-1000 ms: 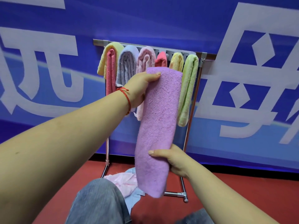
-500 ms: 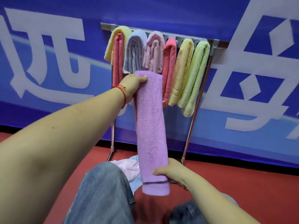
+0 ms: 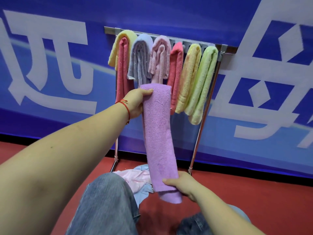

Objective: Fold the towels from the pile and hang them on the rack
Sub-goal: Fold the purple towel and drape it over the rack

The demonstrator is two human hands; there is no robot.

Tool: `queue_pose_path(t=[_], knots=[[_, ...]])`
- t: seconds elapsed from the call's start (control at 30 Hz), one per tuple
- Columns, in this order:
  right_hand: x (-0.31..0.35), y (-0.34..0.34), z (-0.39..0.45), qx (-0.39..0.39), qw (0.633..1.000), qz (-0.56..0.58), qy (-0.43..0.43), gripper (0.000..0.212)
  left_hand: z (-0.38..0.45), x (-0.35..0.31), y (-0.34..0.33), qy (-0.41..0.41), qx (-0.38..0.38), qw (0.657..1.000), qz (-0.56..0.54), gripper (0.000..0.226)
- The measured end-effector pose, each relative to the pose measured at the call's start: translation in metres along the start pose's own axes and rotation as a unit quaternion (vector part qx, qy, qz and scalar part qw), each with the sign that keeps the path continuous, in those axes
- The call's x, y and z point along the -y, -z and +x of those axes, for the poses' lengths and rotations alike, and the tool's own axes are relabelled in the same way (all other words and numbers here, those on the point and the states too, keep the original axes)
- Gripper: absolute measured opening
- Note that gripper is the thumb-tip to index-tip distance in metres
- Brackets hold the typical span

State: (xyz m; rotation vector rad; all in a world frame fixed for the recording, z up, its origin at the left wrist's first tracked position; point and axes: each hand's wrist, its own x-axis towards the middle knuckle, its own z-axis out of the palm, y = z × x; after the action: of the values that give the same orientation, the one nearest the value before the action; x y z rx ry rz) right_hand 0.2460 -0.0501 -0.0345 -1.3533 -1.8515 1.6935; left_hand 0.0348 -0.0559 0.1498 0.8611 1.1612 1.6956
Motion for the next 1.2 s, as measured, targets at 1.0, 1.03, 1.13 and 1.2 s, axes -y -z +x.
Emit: queue_pose_path(t=[1.0, 1.03, 1.13, 1.2], knots=[[0.145, 0.025, -0.028, -0.154, 0.916, 0.328, 0.173, 0.024, -0.018, 0.023, -0.025, 0.051, 0.117, 0.991, 0.034, 0.035], [0.143, 0.027, -0.025, -0.171, 0.924, 0.290, 0.181, 0.017, -0.020, 0.022, -0.026, 0.053, 0.122, 0.990, 0.040, 0.030], [0.138, 0.033, -0.024, -0.237, 0.930, 0.168, 0.226, 0.018, -0.024, 0.018, -0.029, 0.053, 0.147, 0.987, 0.040, 0.024], [0.136, 0.038, -0.028, -0.252, 0.930, 0.114, 0.240, 0.023, -0.027, 0.015, -0.032, 0.053, 0.159, 0.985, 0.034, 0.026]])
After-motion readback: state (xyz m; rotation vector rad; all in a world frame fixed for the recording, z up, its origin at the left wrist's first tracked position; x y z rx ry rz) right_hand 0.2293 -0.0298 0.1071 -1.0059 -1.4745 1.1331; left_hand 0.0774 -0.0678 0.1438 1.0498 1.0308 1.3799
